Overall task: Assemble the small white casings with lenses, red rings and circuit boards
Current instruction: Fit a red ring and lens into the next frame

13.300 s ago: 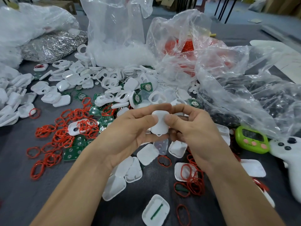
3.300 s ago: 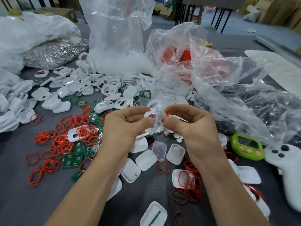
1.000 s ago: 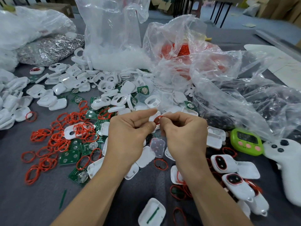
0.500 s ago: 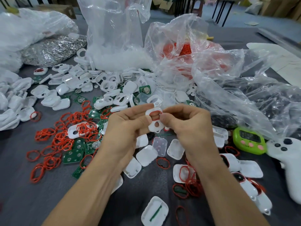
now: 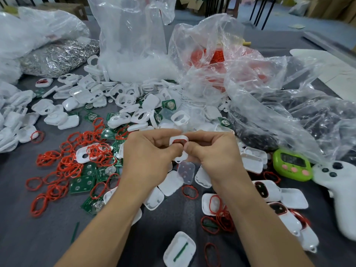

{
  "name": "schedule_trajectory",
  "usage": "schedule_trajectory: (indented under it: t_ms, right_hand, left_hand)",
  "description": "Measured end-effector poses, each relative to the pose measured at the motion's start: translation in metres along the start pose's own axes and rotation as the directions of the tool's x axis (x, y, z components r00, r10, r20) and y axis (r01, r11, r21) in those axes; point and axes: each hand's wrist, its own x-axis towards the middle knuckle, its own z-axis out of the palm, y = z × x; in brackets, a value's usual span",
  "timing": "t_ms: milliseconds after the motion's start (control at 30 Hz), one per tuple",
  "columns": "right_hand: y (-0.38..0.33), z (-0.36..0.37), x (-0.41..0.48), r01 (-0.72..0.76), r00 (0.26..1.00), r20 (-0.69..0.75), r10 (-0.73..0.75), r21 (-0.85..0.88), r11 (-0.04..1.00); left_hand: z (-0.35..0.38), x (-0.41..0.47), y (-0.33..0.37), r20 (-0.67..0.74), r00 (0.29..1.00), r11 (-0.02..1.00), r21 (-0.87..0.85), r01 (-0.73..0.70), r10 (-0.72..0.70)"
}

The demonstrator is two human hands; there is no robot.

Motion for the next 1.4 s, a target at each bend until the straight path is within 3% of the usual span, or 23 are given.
schedule_trajectory:
  t_ms: [100, 233, 333, 433, 500, 567, 667, 767, 867, 933, 1000, 1067, 1133, 1200, 1400]
  right_hand:
    - [-0.001, 0.0, 0.001, -0.001, 1.0, -0.013, 0.0, -0.05, 0.999]
    - [-0.008, -0.004, 0.001, 0.016, 1.0, 0.005, -0.017, 0.1, 0.995]
    - [-0.003, 0.0, 0.001, 0.067, 0.994, -0.087, -0.074, -0.075, 0.995]
    - [0.001, 0.011, -0.005, 0.115, 0.992, -0.02, -0.122, -0.197, 0.974]
    - [0.001, 0.014, -0.01, 0.183, 0.983, 0.063, -0.173, -0.235, 0.955]
    - [0.0, 0.012, -0.01, 0.224, 0.974, 0.07, -0.213, -0.233, 0.946]
    - [-0.004, 0.005, -0.006, 0.104, 0.994, 0.024, -0.103, -0.026, 0.994]
    - [-0.012, 0.001, -0.004, -0.158, 0.974, 0.208, 0.085, 0.366, 0.917]
    - [-0.015, -0.001, -0.004, -0.252, 0.946, 0.296, 0.128, 0.429, 0.867]
    - [-0.013, -0.001, -0.003, -0.166, 0.98, 0.156, 0.12, 0.329, 0.929]
    - [-0.01, -0.005, 0.0, 0.0, 0.995, -0.097, 0.0, 0.001, 1.0]
    - [-0.009, -0.014, 0.005, 0.088, 0.949, -0.27, -0.162, -0.266, 0.96]
    - [-0.013, -0.023, 0.011, 0.114, 0.916, -0.327, -0.234, -0.347, 0.931]
    - [-0.018, -0.022, 0.019, 0.114, 0.915, -0.306, -0.261, -0.425, 0.898]
    - [-0.052, 0.029, 0.059, 0.243, 0.961, 0.049, -0.273, -0.62, 0.746]
  left_hand:
    - [0.001, 0.0, 0.0, 0.019, 1.0, 1.0, -0.014, 0.0, 0.0]
    - [-0.002, 0.001, 0.004, 0.062, 0.998, 0.977, -0.21, 0.046, -0.034]
    - [0.001, 0.003, -0.001, -0.033, 0.999, 0.994, -0.104, -0.013, 0.01]
    - [0.007, -0.002, -0.002, -0.177, 0.978, 0.993, 0.058, -0.104, 0.112]
    - [0.006, -0.002, -0.004, -0.2, 0.974, 0.994, 0.027, -0.107, 0.11]
    - [0.003, 0.0, -0.004, -0.093, 0.993, 0.992, -0.095, -0.081, 0.072]
    - [0.001, 0.002, -0.001, -0.04, 0.996, 0.976, -0.201, -0.081, 0.074]
    - [0.0, 0.005, -0.003, -0.035, 0.999, 0.99, -0.133, -0.042, 0.038]
    - [0.003, 0.002, -0.002, 0.095, 0.995, 0.99, -0.141, -0.026, 0.04]
    - [0.004, 0.0, 0.001, 0.103, 0.993, 0.978, -0.206, -0.041, 0.064]
    - [0.003, 0.002, 0.001, 0.055, 0.998, 0.973, -0.231, -0.025, 0.038]
    - [0.0, 0.007, -0.001, -0.011, 1.0, 0.974, -0.227, 0.017, -0.02]
    - [-0.005, 0.011, -0.004, -0.063, 0.995, 0.962, -0.269, 0.057, -0.077]
    - [-0.01, 0.015, -0.005, -0.118, 0.986, 0.941, -0.331, 0.076, -0.121]
    - [-0.02, 0.023, -0.003, -0.201, 0.963, 0.895, -0.44, 0.075, -0.179]
